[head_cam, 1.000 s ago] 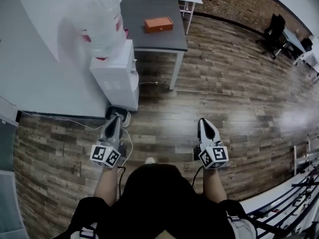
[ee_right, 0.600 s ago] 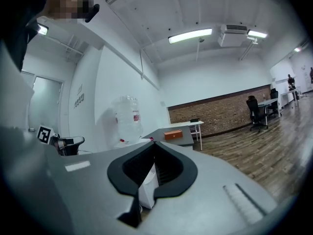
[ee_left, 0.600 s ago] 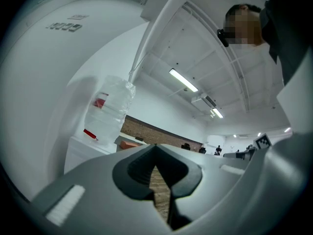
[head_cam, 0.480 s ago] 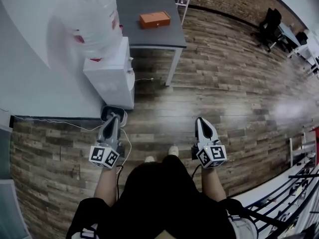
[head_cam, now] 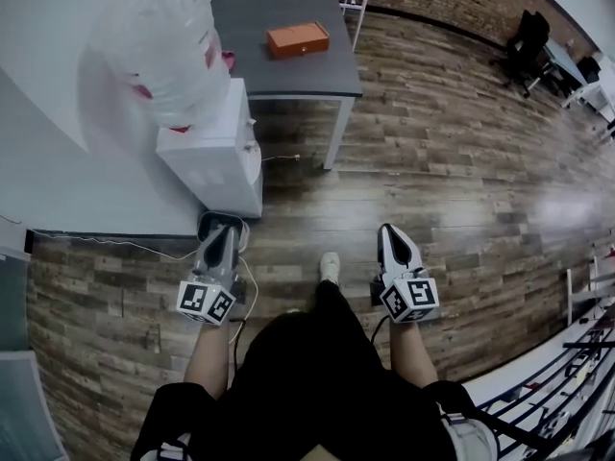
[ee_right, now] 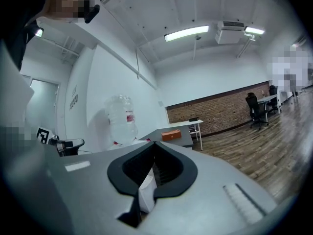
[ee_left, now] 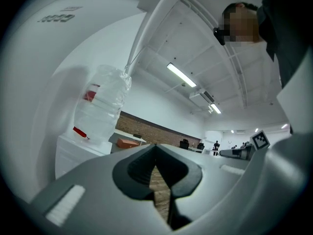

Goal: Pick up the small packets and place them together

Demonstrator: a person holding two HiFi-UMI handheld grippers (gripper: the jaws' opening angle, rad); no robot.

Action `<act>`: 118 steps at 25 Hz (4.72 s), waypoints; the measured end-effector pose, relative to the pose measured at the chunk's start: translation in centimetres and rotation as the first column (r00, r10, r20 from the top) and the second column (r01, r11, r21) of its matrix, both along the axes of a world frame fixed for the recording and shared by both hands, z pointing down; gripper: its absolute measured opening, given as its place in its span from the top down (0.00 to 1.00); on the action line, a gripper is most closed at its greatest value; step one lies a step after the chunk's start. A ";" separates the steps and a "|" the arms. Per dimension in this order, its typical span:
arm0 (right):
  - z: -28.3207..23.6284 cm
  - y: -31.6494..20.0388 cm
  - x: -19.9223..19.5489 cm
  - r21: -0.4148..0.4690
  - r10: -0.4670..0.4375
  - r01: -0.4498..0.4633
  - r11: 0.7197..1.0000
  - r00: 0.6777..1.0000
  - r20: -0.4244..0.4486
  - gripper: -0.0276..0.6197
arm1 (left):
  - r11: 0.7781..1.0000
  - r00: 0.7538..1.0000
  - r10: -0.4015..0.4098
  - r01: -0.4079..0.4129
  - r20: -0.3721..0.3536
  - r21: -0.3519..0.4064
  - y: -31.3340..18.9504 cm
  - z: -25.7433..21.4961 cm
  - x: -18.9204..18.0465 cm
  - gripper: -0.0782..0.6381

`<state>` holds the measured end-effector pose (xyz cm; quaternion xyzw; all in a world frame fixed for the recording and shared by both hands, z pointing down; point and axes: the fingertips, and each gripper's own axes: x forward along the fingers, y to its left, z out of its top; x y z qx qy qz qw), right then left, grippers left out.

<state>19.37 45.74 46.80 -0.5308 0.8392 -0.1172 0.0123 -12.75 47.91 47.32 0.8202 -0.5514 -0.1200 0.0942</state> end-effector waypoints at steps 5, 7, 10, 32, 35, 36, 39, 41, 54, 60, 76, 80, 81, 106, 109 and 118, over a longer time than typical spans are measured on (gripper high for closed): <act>0.5 -4.3 0.3 -0.025 -0.025 0.025 0.999 0.999 0.026 0.95 | 1.000 1.000 -0.016 0.016 0.012 0.003 -3.3 -0.8 1.0 0.89; -0.1 -6.5 0.4 -0.010 -0.041 0.041 0.999 0.999 0.028 0.95 | 1.000 1.000 -0.022 0.022 0.014 0.010 -4.8 -1.3 1.4 0.89; -0.7 -9.6 0.3 0.010 -0.069 0.069 0.998 0.997 0.038 0.95 | 0.999 0.999 -0.034 0.034 0.027 0.018 -7.0 -1.7 1.8 0.89; -1.0 -24.8 7.3 0.000 -0.096 0.096 0.995 0.992 0.078 0.95 | 0.995 0.995 -0.092 0.090 0.040 0.030 -21.4 -3.7 7.6 0.89; -0.9 -25.6 6.9 -0.005 -0.092 0.092 0.996 0.992 0.085 0.95 | 0.998 0.997 -0.068 0.067 0.037 0.021 -22.7 -3.4 7.9 0.89; -0.8 -25.8 6.8 -0.005 -0.087 0.088 0.996 0.992 0.088 0.95 | 0.998 0.997 -0.062 0.061 0.037 0.017 -23.2 -3.2 7.9 0.89; -0.8 -26.7 6.7 -0.006 -0.068 0.069 0.998 0.995 0.078 0.95 | 0.998 0.998 -0.058 0.058 0.036 0.007 -25.1 -2.6 7.6 0.89; -0.5 -27.3 6.5 -0.010 -0.058 0.059 0.998 0.996 0.065 0.95 | 0.999 0.998 -0.048 0.048 0.031 0.011 -26.4 -2.4 7.5 0.89; -1.3 -35.1 3.7 0.012 -0.048 0.048 0.999 0.999 0.016 0.95 | 0.998 0.999 0.033 -0.033 -0.003 0.056 -36.1 -2.6 7.6 0.89; -1.9 -40.2 1.5 0.020 -0.059 0.059 0.998 0.998 0.019 0.95 | 0.996 0.999 0.040 -0.040 0.000 0.073 -40.7 -3.4 6.5 0.89; -1.9 -48.7 -4.8 -0.002 -0.105 0.105 0.994 0.994 -0.009 0.95 | 0.997 0.997 0.075 -0.076 0.005 0.030 -49.6 -2.8 4.0 0.89; -1.5 -50.5 -5.7 -0.002 -0.126 0.126 0.992 0.992 0.004 0.95 | 0.998 0.998 0.064 -0.064 -0.014 0.001 -51.1 -1.9 3.6 0.89; -1.3 -51.3 -5.9 -0.003 -0.132 0.132 0.991 0.991 0.003 0.95 | 0.998 0.998 0.059 -0.059 -0.012 0.000 -51.7 -1.8 3.5 0.89; 3.9 -63.5 -10.7 -0.163 -0.266 0.253 0.954 0.962 -0.062 0.95 | 0.987 0.996 -0.040 0.051 0.076 -0.154 -63.4 1.8 1.0 0.89; 5.7 -63.6 -11.6 -0.209 -0.280 0.260 0.943 0.957 -0.077 0.95 | 0.977 0.994 -0.069 0.084 0.085 -0.196 -63.9 3.0 0.3 0.89; 11.0 -64.8 -13.8 -0.324 -0.301 0.251 0.912 0.947 -0.113 0.95 | 0.947 0.989 -0.044 0.086 0.141 -0.308 -66.1 7.5 -0.1 0.88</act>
